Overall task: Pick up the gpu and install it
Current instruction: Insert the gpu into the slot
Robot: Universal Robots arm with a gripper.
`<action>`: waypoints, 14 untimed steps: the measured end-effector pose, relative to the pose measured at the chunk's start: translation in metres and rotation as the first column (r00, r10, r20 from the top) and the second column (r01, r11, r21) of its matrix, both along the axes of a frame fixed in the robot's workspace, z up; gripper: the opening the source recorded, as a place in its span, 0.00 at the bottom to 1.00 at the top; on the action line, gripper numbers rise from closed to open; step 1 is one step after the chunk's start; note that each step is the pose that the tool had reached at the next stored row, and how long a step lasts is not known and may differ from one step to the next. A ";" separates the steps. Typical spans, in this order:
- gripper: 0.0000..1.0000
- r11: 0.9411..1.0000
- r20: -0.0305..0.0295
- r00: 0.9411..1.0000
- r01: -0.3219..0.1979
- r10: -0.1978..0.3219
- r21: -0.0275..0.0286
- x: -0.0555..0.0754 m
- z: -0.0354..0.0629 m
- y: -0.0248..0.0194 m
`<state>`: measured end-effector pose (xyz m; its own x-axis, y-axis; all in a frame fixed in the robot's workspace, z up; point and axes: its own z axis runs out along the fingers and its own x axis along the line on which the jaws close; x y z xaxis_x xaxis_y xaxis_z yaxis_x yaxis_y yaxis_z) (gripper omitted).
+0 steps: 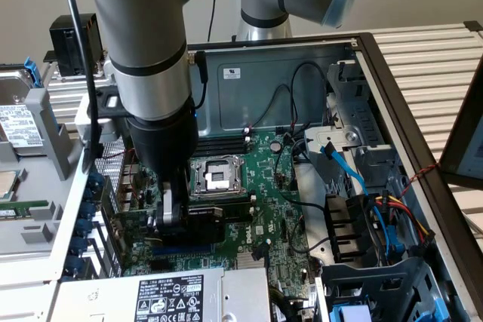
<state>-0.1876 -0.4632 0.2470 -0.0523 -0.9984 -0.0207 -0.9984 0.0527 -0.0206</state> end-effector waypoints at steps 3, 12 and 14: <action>0.27 1.000 0.000 1.000 0.001 -0.001 0.000 0.000 -0.0006 0.0000; 0.27 1.000 0.000 1.000 0.001 -0.001 0.000 0.000 -0.0007 0.0000; 0.27 1.000 0.000 1.000 0.001 -0.001 0.000 0.000 -0.0007 -0.0003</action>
